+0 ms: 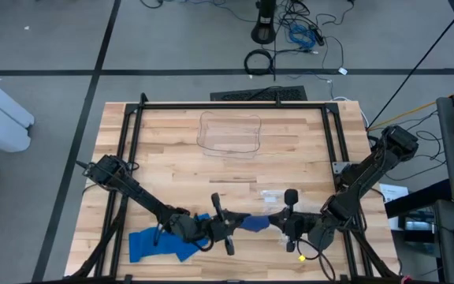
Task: Roll bandage
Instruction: Roll the purple bandage
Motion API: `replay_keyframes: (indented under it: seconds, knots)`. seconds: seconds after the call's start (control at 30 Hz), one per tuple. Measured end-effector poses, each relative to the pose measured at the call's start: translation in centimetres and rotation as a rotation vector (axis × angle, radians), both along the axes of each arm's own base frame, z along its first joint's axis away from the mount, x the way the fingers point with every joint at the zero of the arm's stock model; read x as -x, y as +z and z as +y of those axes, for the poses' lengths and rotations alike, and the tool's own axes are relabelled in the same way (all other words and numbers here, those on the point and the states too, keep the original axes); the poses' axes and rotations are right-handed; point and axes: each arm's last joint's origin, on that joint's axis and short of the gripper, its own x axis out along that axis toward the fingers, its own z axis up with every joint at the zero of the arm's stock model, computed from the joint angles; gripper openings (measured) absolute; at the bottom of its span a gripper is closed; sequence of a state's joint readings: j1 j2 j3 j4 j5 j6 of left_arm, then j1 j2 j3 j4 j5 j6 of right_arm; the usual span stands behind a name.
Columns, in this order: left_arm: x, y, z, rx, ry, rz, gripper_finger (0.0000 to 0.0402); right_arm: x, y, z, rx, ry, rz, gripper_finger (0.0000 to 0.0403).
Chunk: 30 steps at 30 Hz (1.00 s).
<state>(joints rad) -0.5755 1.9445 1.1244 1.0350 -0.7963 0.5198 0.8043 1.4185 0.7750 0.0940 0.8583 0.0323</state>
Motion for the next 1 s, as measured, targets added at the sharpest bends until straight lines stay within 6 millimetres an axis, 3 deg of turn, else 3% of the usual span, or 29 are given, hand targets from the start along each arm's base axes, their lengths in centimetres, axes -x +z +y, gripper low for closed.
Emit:
replay_keyframes:
  seconds: [0.33,0.7,1.0]
  knots:
    - [0.6,0.3,-0.6,0.074,0.037,-0.031,0.0009,0.0,0.3,-0.3,-0.009,-0.063,-0.037,0.0]
    - [1.4,-0.6,-2.9,0.01,-0.188,0.041,0.0009,-0.1,2.0,-0.6,-0.069,-0.26,-0.215,0.0]
    - [0.0,-2.7,-0.9,-0.132,-0.182,0.241,0.0009,1.7,5.3,-1.0,-0.275,-0.325,-0.365,0.0]
